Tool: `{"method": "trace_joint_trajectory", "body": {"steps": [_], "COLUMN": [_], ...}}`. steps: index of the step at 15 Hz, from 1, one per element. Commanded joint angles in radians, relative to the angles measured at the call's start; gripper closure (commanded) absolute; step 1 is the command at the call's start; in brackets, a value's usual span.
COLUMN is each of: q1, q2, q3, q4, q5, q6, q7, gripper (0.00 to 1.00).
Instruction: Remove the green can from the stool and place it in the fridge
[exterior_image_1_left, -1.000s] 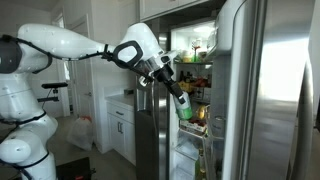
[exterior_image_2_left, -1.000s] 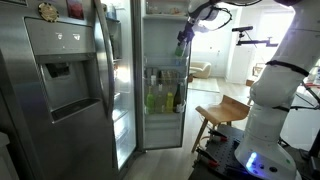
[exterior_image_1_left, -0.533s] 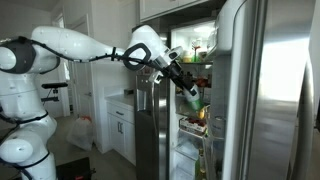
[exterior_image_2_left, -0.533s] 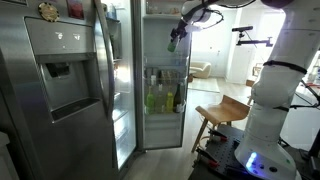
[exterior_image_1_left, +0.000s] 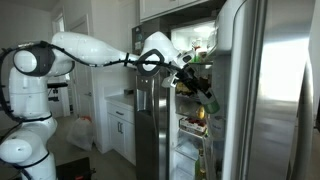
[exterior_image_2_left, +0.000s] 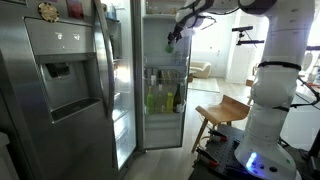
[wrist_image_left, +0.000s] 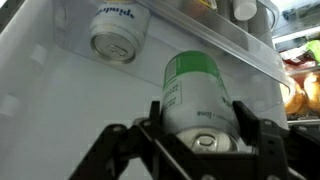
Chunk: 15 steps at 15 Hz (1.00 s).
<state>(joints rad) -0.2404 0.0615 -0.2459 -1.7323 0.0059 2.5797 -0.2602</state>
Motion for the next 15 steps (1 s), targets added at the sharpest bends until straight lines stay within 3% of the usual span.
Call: {"method": "trace_joint_trajectory", "body": {"steps": [1,9,15], "q1": [-0.023,-0.075,-0.096], "q2": [0.068,0.155,0.243], "q3": [0.001,0.04,0.054], "q4": [0.104,0.225,0.327], "q5": [0.003,0.111,0.105], "q6": [0.003,-0.134,-0.239], "q7": [-0.054,-0.216,-0.226], "gripper": [0.53,0.53,0.53]}}
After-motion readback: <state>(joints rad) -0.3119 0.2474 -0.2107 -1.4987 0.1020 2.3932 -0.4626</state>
